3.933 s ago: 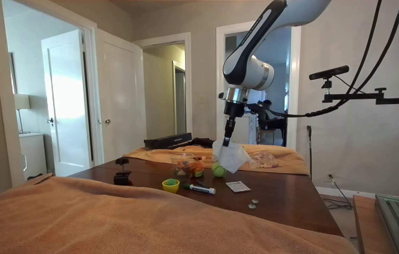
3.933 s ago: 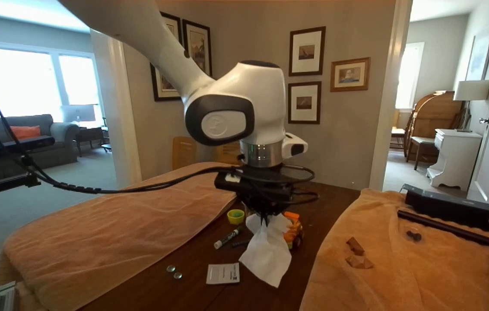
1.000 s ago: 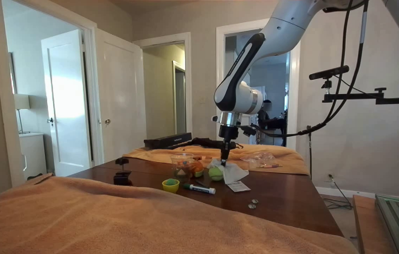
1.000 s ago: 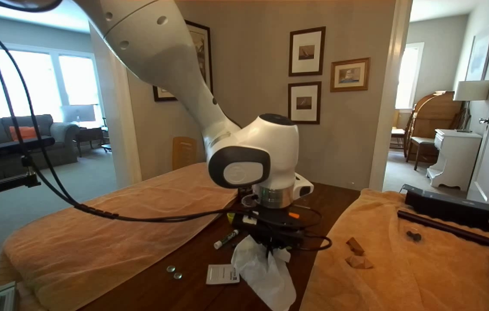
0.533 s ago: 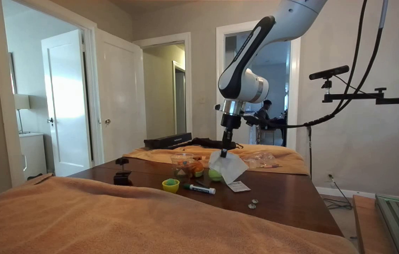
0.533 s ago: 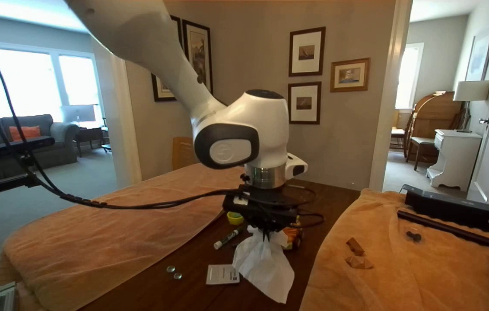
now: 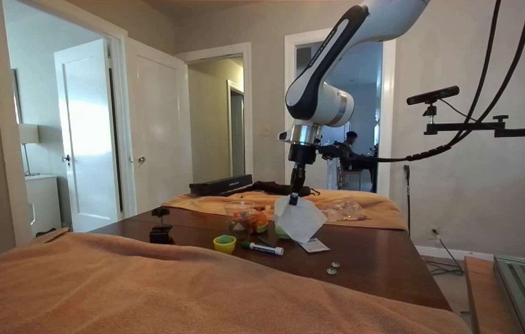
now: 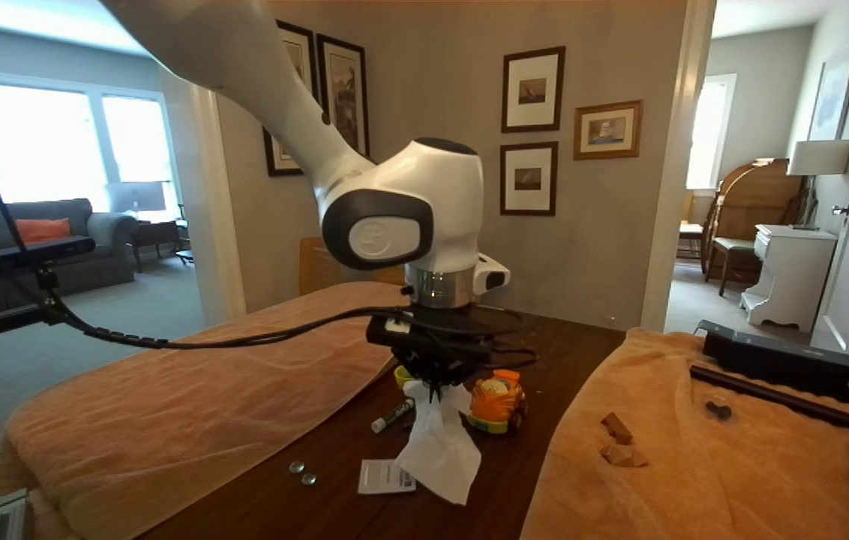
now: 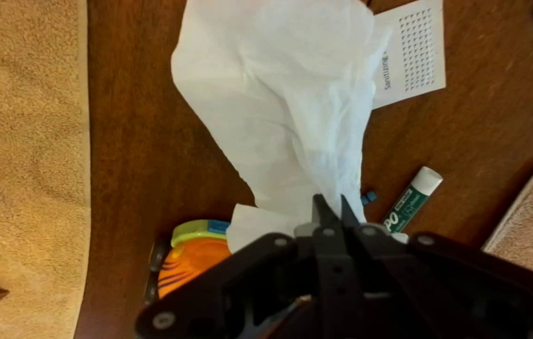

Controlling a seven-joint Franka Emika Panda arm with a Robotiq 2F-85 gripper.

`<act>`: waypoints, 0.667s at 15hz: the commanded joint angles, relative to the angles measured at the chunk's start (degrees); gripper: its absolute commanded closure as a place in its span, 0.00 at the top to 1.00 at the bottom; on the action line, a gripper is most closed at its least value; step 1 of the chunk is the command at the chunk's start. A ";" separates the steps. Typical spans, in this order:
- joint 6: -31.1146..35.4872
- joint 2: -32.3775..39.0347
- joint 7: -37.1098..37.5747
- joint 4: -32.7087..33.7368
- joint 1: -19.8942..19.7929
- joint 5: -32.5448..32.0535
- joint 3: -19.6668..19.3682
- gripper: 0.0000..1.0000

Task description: Use the paper towel to wipe the tennis ball

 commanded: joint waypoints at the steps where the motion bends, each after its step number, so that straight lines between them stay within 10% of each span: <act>1: -0.60 -1.15 -3.10 -0.98 0.91 1.71 0.02 0.00; 10: 6.36 7.47 -4.63 2.92 0.47 0.65 0.25 0.00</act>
